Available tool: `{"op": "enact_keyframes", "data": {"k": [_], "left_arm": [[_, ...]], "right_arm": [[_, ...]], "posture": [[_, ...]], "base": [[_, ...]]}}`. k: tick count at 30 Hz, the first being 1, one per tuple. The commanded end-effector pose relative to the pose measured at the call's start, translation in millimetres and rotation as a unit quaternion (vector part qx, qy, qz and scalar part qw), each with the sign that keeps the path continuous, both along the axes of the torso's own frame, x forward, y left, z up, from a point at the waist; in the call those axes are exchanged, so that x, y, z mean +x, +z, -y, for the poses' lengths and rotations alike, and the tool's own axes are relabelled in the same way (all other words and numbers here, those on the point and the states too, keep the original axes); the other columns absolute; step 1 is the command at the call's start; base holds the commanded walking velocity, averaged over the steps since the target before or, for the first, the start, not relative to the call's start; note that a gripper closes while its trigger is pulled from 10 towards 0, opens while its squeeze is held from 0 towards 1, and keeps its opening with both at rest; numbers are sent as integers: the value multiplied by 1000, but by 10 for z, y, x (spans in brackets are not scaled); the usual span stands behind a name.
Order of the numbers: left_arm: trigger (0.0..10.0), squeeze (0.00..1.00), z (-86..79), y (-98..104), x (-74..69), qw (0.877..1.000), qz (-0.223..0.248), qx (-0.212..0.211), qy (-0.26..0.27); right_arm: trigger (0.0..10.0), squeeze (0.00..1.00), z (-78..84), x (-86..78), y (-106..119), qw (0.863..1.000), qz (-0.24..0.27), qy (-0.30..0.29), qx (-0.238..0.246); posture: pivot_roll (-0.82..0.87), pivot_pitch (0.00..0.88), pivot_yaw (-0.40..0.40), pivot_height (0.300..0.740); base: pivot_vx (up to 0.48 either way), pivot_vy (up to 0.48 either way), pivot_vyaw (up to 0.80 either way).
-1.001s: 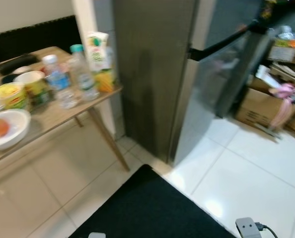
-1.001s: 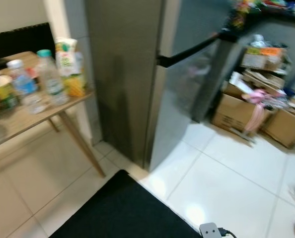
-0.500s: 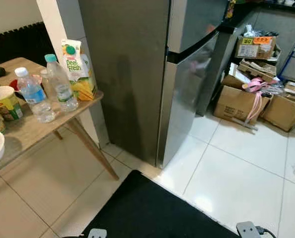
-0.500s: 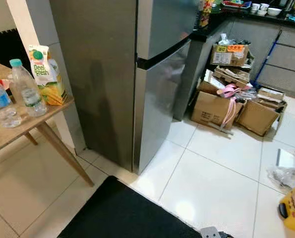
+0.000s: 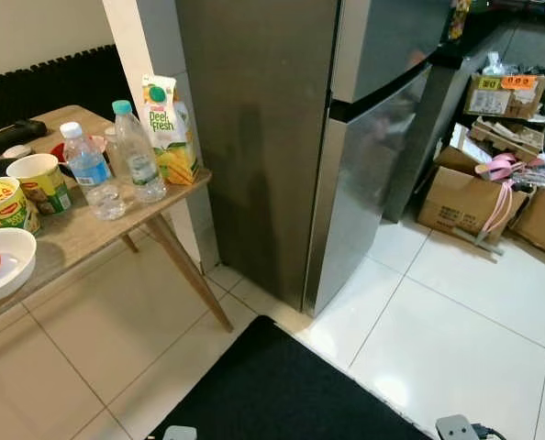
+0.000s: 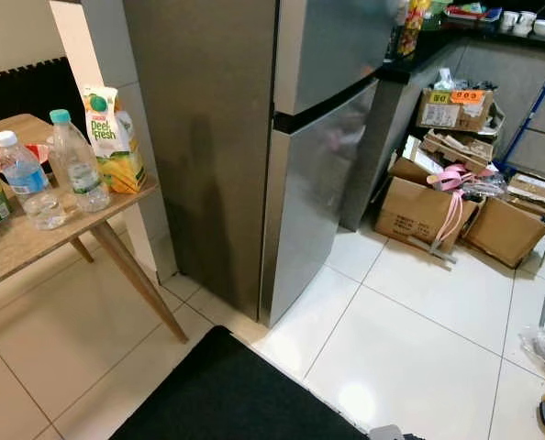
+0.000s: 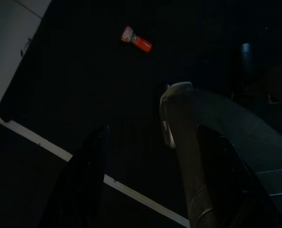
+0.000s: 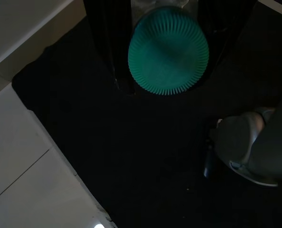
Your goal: Restocking fridge
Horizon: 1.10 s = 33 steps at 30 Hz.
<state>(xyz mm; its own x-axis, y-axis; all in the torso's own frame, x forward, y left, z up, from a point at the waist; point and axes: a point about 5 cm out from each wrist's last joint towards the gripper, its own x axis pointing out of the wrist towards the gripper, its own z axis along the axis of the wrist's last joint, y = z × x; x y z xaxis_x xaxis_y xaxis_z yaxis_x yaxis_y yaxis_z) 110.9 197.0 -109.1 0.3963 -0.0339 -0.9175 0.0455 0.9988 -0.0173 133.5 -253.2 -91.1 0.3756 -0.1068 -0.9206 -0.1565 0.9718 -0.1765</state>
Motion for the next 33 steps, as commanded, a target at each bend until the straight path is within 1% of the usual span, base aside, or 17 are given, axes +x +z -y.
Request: {"op": "enact_keyframes", "data": {"k": [1,8,17,33], "left_arm": [[10000,0,66,-28,-66,1000,-13,-11,4],[10000,0,60,-39,-110,1000,-20,-10,4],[10000,0,42,-43,-133,1000,-25,-8,1],[10000,0,27,-42,-135,1000,-26,-4,-3]], "right_arm": [[10000,0,25,-43,-8,1000,-6,3,-7],[10000,0,32,-75,-17,1000,-12,7,-10],[10000,0,11,-68,-21,999,-17,25,-18],[10000,0,7,-99,-32,999,-16,34,-23]], "posture": [[-75,0,-16,740],[-76,0,-17,740],[-78,0,-11,740],[-81,0,-10,740]], "base": [[0,-379,0],[0,-422,0],[0,-431,0],[0,-432,0]]}}
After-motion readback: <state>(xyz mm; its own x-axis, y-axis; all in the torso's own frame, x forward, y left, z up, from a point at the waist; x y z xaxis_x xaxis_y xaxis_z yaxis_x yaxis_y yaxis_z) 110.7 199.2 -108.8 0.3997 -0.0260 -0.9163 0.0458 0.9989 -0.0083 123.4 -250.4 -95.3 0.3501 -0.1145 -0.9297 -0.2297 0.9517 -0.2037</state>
